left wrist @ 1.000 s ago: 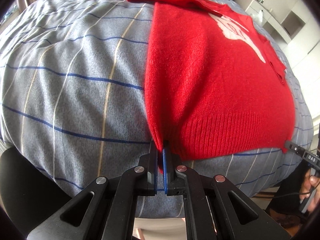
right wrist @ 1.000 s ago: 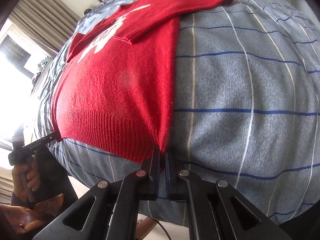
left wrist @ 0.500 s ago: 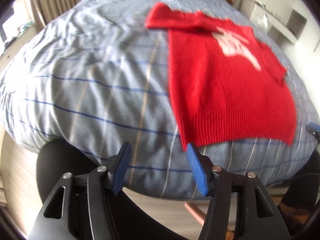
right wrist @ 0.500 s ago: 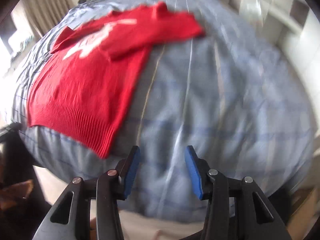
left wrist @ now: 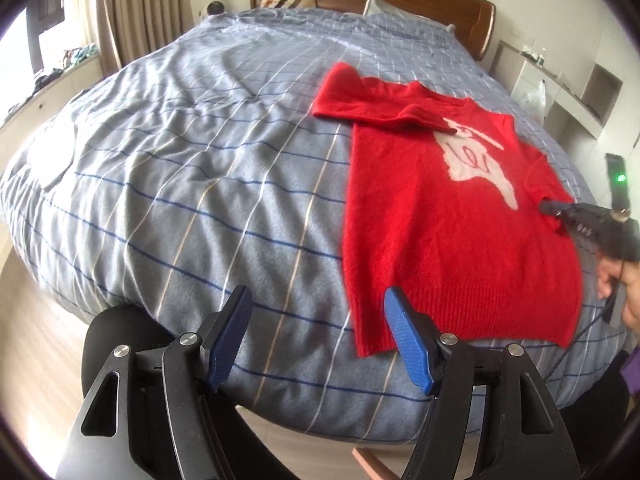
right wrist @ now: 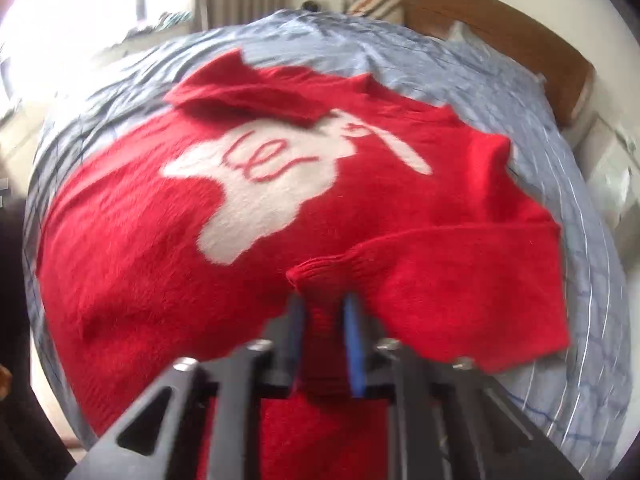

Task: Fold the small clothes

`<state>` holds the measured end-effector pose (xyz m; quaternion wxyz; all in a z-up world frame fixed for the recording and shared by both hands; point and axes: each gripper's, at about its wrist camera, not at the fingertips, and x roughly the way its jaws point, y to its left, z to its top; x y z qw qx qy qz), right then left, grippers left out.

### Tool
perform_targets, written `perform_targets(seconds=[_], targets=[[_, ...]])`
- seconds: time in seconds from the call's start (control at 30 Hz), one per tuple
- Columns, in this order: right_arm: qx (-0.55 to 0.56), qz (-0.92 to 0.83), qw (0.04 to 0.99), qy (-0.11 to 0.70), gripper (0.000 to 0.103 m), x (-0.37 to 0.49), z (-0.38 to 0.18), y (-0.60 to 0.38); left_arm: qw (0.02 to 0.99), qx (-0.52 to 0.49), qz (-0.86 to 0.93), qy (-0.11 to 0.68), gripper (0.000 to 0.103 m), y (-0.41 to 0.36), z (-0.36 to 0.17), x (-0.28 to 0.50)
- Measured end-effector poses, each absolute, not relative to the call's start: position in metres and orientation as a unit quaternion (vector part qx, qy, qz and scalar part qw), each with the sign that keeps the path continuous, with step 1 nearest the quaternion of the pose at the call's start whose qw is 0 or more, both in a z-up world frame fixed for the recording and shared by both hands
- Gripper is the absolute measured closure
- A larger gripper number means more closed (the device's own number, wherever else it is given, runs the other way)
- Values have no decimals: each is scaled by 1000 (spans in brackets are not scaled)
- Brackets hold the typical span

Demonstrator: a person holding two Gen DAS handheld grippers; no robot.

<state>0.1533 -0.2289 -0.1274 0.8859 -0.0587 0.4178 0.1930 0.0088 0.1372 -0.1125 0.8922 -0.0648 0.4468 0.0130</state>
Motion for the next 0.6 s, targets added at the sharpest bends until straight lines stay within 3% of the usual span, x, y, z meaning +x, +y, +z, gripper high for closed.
perform_targets(seconds=[0.13,0.33,0.6], targets=[[87,104,915,380,96,147,-91,-340,883,-97,26,459,32,150,-123,8],[192,-88,910,356,96,112,-90,-517,881,-128,25,455,32,148,-125,11],[285,-129,871,379,96,87,-133,-588,881,-99,14,463,32,130,-122,16]])
